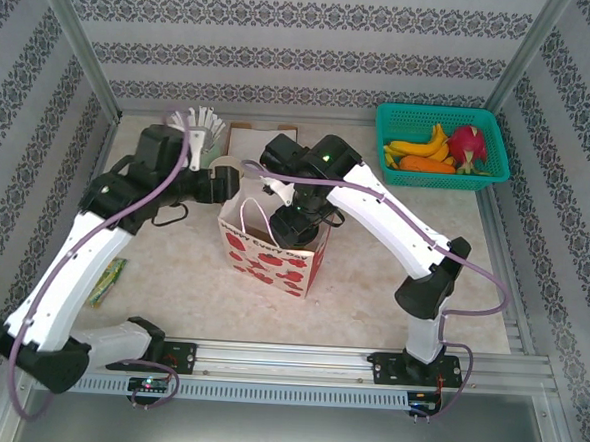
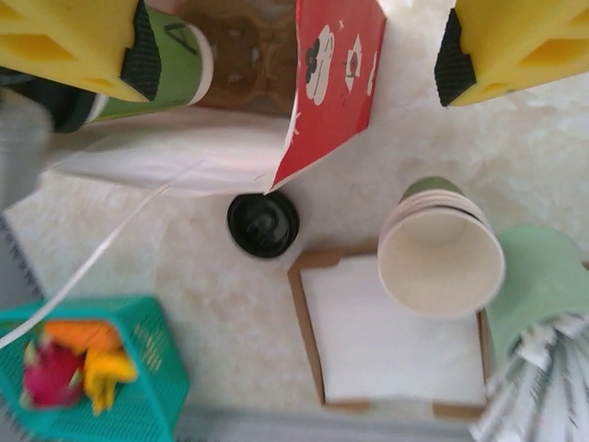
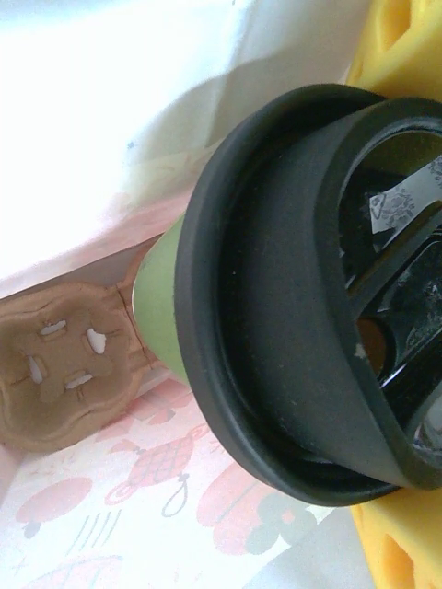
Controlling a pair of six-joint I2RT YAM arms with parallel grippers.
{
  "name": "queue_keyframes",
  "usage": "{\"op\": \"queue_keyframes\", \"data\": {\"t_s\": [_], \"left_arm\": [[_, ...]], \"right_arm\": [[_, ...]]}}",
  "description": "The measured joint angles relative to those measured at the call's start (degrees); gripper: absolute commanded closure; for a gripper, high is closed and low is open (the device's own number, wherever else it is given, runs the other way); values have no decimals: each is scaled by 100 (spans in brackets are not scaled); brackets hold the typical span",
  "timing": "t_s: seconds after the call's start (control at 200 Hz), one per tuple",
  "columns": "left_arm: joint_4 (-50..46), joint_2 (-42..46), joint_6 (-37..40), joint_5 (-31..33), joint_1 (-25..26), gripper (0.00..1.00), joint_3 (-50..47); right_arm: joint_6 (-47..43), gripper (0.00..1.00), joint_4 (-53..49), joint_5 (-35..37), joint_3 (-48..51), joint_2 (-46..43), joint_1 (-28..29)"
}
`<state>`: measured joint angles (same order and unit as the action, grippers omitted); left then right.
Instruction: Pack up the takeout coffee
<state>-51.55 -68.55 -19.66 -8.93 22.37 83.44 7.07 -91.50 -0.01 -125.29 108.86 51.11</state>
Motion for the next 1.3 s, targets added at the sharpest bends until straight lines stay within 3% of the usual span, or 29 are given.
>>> {"op": "queue_keyframes", "data": {"t_s": [0.205, 0.43, 0.709, 0.884, 1.299], "left_arm": [[-365, -796, 352, -131, 0, 36, 199], [-474, -850, 603, -262, 0, 60, 212], [-629, -931, 710, -490, 0, 61, 227], [-863, -1329, 863, -560, 0, 99, 442], [-911, -1873, 1054, -761, 0, 100, 1082]], "right_arm": [[0, 37, 103, -70, 166, -83, 0], [-2, 37, 127, -90, 247, -149, 0], [-87, 37, 127, -138, 249, -146, 0], [-160, 37, 127, -157, 247, -149, 0], [-699, 38, -13, -402, 254, -140, 192]]}}
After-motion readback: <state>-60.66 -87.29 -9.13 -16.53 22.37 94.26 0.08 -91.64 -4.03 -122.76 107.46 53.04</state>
